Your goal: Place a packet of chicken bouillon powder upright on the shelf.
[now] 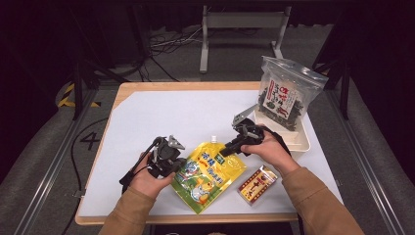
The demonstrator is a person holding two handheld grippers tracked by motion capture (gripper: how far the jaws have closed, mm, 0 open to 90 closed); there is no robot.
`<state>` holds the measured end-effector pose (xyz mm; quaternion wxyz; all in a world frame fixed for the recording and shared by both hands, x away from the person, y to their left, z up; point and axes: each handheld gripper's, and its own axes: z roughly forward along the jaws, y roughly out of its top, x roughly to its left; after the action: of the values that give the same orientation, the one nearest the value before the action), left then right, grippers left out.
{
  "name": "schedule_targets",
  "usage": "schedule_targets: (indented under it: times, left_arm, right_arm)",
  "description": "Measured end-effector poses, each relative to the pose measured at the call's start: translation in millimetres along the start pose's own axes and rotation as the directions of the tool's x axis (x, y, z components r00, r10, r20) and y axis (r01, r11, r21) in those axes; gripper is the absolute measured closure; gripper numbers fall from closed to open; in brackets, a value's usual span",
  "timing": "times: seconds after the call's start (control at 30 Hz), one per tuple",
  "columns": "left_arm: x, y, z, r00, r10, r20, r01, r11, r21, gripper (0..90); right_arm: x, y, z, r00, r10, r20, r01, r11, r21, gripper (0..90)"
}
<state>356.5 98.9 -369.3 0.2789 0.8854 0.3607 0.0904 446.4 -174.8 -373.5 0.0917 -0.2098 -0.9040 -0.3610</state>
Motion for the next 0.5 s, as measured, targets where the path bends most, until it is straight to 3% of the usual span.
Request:
schedule_targets:
  times: [0.13,0.23,0.5]
  left_arm:
    - [0.0,-0.3,0.4,1.0,-0.007,0.0,0.007,1.0,0.006,90.0]
    - [1.3,-0.5,0.2,1.0,-0.004,0.005,0.004,1.0,0.0,90.0]
    - [4.4,-1.3,-5.5,0.9997,-0.012,0.019,0.013,0.9995,-0.029,90.0]
  right_arm:
    - [0.6,0.6,4.0,1.0,0.004,0.0,-0.004,1.0,0.013,80.3]
    - [0.3,0.7,5.6,0.9999,0.014,0.001,-0.014,0.999,0.031,89.5]
    - [12.2,9.0,-1.9,0.9992,-0.025,0.032,0.023,0.999,0.041,90.0]
